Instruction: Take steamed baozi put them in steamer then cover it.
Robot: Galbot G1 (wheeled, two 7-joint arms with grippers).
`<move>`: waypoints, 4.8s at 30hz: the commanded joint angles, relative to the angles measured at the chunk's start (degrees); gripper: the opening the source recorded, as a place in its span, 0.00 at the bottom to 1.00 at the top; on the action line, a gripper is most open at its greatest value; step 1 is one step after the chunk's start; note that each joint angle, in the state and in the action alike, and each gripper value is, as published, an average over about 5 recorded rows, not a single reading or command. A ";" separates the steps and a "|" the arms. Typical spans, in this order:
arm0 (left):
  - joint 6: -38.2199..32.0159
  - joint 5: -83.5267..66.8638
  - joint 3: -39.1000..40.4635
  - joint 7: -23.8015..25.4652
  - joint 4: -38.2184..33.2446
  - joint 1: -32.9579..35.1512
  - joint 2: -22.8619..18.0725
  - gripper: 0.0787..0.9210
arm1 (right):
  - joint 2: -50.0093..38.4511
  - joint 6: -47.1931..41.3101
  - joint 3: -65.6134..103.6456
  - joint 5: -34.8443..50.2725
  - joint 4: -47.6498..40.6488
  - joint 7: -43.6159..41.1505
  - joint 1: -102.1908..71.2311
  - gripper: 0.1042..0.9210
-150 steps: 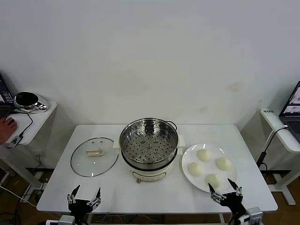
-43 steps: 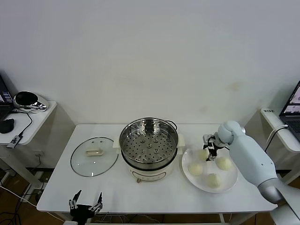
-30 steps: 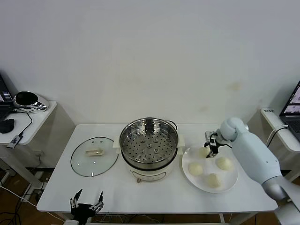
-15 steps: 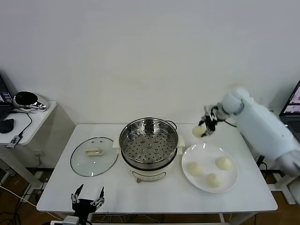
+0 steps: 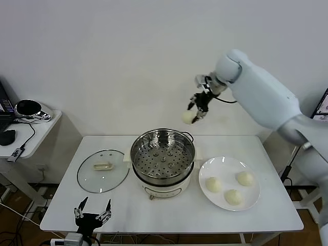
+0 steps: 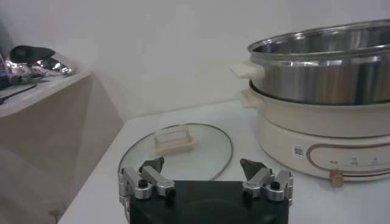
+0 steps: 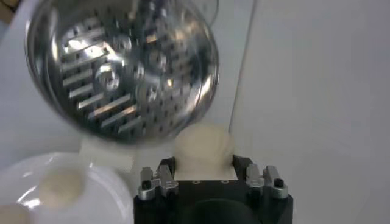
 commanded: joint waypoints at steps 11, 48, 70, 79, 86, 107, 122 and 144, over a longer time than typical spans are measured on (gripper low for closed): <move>0.05 -0.09 0.04 -0.03 0.27 0.23 -0.89 0.88 | 9.90 44.91 -10.85 -6.95 -5.78 3.72 2.98 0.61; 0.49 -0.53 0.00 0.43 0.19 0.18 -1.04 0.88 | 16.29 44.78 -7.70 -29.83 -10.32 16.18 -7.76 0.60; 0.43 -0.51 0.32 0.40 1.55 -0.26 -1.04 0.88 | 17.12 42.81 -6.77 -35.04 -11.07 20.30 -10.09 0.60; 0.47 -0.51 0.52 0.52 2.09 -0.70 -0.89 0.88 | 16.29 37.59 -6.53 -30.90 -8.54 16.29 -9.13 0.81; 0.56 -0.50 0.79 0.68 2.09 -0.76 -0.52 0.88 | 11.28 28.66 -6.20 -17.11 -0.76 9.76 -4.65 0.88; 2.64 -1.61 1.18 1.59 0.22 -1.31 1.74 0.88 | -35.24 -33.55 -16.56 13.82 44.44 13.01 4.99 0.88; 2.75 -0.39 1.81 1.63 -0.27 0.61 0.83 0.88 | -41.14 -30.20 -0.44 1.53 45.46 12.55 -24.42 0.88; 3.41 1.00 2.47 2.07 0.48 0.65 0.15 0.88 | -28.01 -30.53 1.62 -2.84 34.48 14.71 -34.39 0.88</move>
